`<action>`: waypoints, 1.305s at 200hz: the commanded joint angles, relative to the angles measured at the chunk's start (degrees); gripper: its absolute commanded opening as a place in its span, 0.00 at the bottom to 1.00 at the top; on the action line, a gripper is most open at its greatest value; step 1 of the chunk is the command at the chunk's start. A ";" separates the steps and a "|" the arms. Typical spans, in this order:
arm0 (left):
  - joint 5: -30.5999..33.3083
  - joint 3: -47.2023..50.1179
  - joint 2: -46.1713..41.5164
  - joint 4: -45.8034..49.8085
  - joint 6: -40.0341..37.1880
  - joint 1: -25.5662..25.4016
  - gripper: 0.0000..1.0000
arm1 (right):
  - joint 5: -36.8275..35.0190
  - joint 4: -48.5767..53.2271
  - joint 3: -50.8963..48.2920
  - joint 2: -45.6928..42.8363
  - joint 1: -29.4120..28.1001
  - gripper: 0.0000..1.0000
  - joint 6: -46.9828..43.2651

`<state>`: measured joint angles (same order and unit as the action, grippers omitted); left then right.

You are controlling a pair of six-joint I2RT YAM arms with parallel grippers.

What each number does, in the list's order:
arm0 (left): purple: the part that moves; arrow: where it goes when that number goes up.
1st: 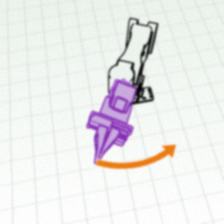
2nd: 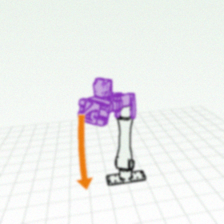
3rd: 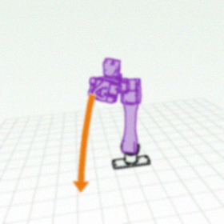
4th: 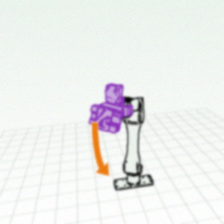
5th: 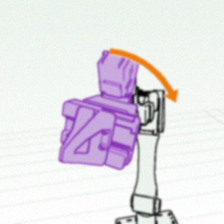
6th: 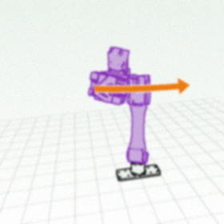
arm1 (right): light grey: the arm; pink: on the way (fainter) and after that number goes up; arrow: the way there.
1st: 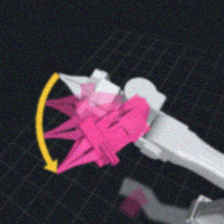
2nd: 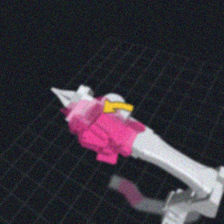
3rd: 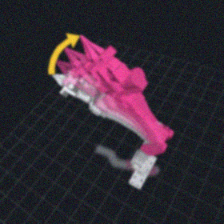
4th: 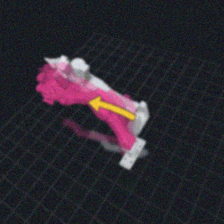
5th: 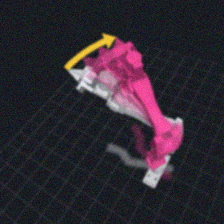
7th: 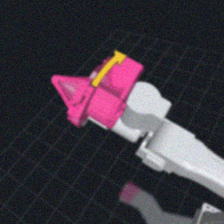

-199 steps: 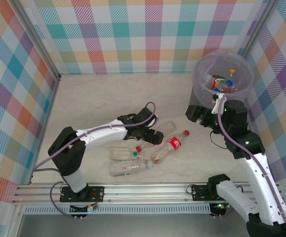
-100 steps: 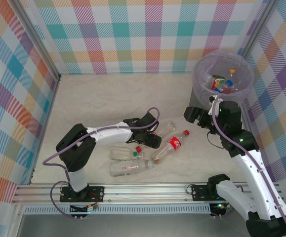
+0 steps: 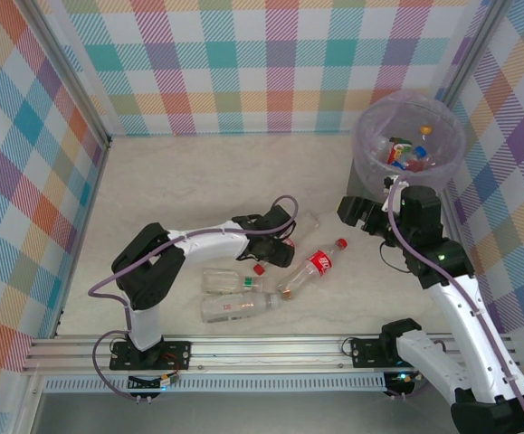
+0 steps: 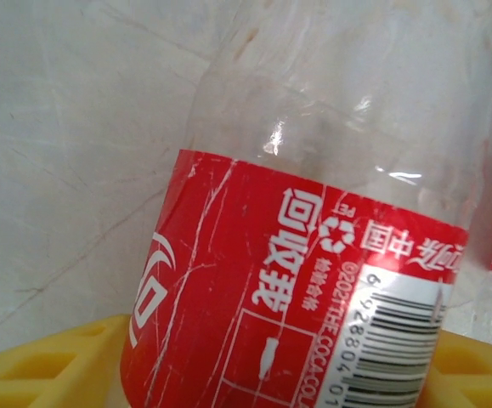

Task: Put the plastic bottles in the bin

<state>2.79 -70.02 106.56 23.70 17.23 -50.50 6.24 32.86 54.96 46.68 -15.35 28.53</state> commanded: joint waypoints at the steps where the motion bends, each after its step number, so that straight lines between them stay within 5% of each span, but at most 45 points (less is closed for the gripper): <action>1: 3.90 -2.13 -3.51 0.03 0.84 -0.48 0.63 | -2.17 1.61 0.80 -1.22 -0.11 0.92 -0.64; 35: 6.08 1.93 -13.52 -5.92 4.25 -0.21 0.61 | 1.22 -1.36 0.34 -0.86 -0.20 0.92 1.36; 99: -0.88 12.16 -26.26 -15.92 10.19 0.05 0.40 | 16.98 -29.49 -9.04 5.45 -2.86 0.97 11.59; 146: -6.22 15.58 -29.08 -19.82 12.03 0.03 0.29 | 17.35 -33.11 -8.55 11.67 -6.38 0.99 10.82; 261: -16.13 12.74 -24.59 -23.35 11.89 -2.10 0.22 | 12.97 -34.33 -9.98 14.76 -6.62 0.93 9.30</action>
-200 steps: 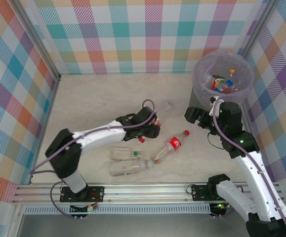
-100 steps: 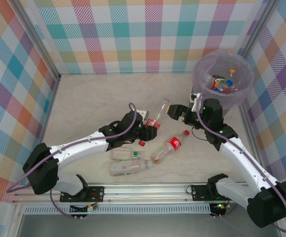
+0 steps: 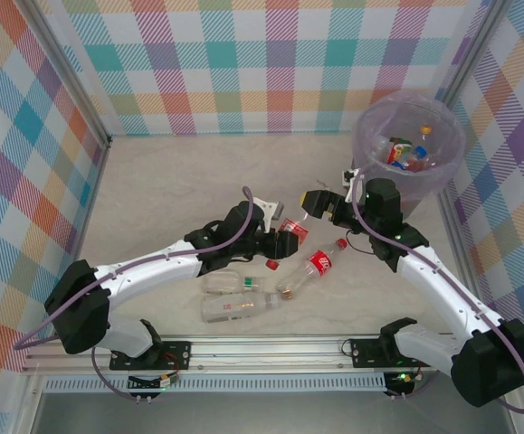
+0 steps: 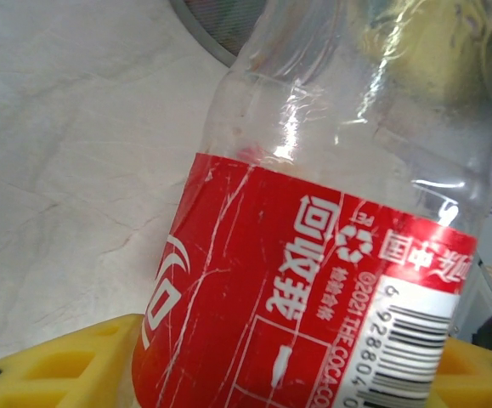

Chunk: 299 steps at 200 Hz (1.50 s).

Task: Put the plastic bottles in the bin

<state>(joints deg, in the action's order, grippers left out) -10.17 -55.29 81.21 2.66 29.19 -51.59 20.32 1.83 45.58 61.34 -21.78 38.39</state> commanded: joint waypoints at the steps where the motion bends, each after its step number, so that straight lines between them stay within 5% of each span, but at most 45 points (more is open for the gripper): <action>1: -3.22 -2.05 0.82 -2.30 -0.13 -1.03 0.22 | -1.13 -3.40 -0.68 0.05 -0.19 0.93 -0.53; 60: -3.04 -3.45 2.26 -1.55 -0.60 -1.67 0.22 | -1.57 -3.85 -0.62 1.50 -0.10 0.64 -0.80; 94: -3.14 -4.10 3.31 -1.74 -0.86 -1.67 0.28 | -2.80 -2.33 -0.35 1.19 -0.10 0.56 -2.17; 109: -2.54 -5.14 3.77 -0.56 -1.61 -1.67 0.39 | -3.22 -1.10 0.11 0.87 -0.10 0.54 -2.72; 144: -0.74 -5.68 2.97 0.19 -3.85 -1.67 0.84 | -5.76 3.07 1.21 -1.96 -0.11 0.54 -4.57; 166: 0.01 -4.05 1.33 1.10 -4.64 -1.58 1.00 | -8.04 5.50 2.56 -5.06 -0.10 0.52 -6.32; 228: 4.26 1.62 -4.54 5.07 -5.77 -0.25 1.00 | -25.15 25.85 28.50 -2.65 -0.02 0.46 -25.82; 299: 6.15 6.22 -10.95 8.44 -6.42 0.09 1.00 | -39.81 23.40 53.34 7.71 12.01 0.39 -37.06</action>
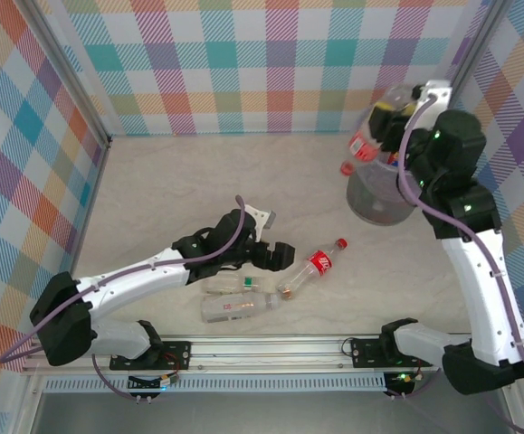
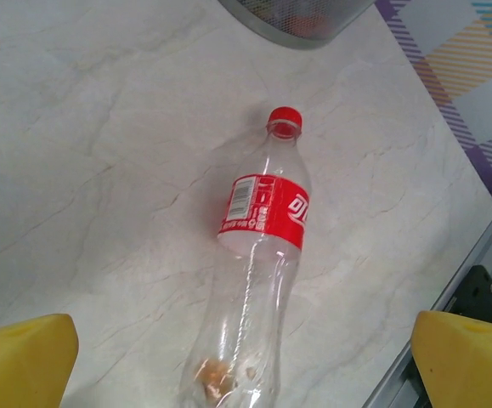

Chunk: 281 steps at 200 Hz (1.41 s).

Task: Put the plastic bottles in the bin

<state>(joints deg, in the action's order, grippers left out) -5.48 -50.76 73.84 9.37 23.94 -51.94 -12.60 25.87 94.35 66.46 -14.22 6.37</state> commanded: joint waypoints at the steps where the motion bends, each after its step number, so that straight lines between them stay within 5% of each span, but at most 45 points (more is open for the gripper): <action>1: 1.48 1.71 -3.65 1.76 -1.18 0.40 1.00 | -7.03 -0.82 4.73 2.70 4.63 0.39 -5.14; 38: 2.66 2.69 -5.87 3.96 -1.35 0.40 1.00 | -11.48 -9.19 3.02 5.90 10.30 0.39 -10.71; 81: 2.14 3.21 -6.44 4.34 -0.75 0.40 1.00 | -6.54 -19.25 -6.71 8.25 14.00 0.39 -16.18; 175: 1.56 4.59 -3.61 3.04 0.67 0.29 1.00 | 1.96 -11.38 -9.18 18.05 20.66 0.45 -8.18; 281: -0.48 2.95 2.54 -0.18 1.36 -0.09 1.00 | 4.51 -2.40 -0.77 17.00 22.77 0.54 -3.43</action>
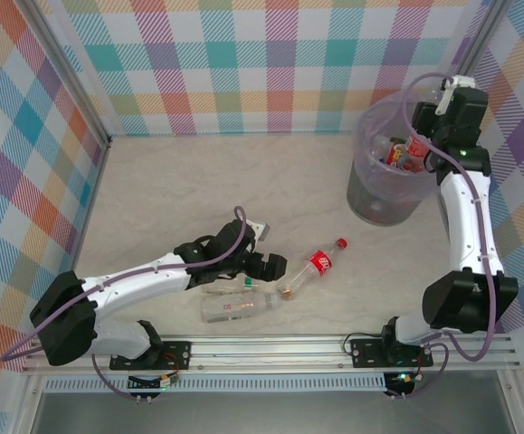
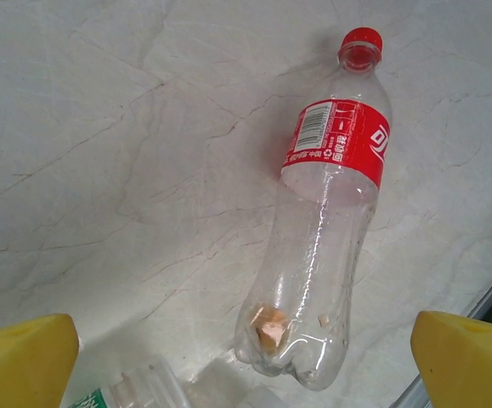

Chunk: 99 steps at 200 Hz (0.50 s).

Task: Put the plastic bottles in the bin

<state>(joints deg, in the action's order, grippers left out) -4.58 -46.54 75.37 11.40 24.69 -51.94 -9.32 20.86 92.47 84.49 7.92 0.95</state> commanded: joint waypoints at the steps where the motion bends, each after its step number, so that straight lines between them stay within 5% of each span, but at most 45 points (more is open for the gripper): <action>1: -1.39 -1.31 1.05 -2.23 0.53 -0.09 1.00 | 1.23 2.69 1.08 -0.97 0.61 0.54 2.02; 99: -0.25 -0.47 -0.36 -1.55 0.03 -0.22 1.00 | 3.93 -0.46 -7.03 5.63 0.74 0.60 5.07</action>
<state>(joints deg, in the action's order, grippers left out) -5.02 -46.54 76.25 10.37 24.64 -51.99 -7.05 21.96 87.53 88.97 8.32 4.38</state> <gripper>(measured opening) 0.997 0.585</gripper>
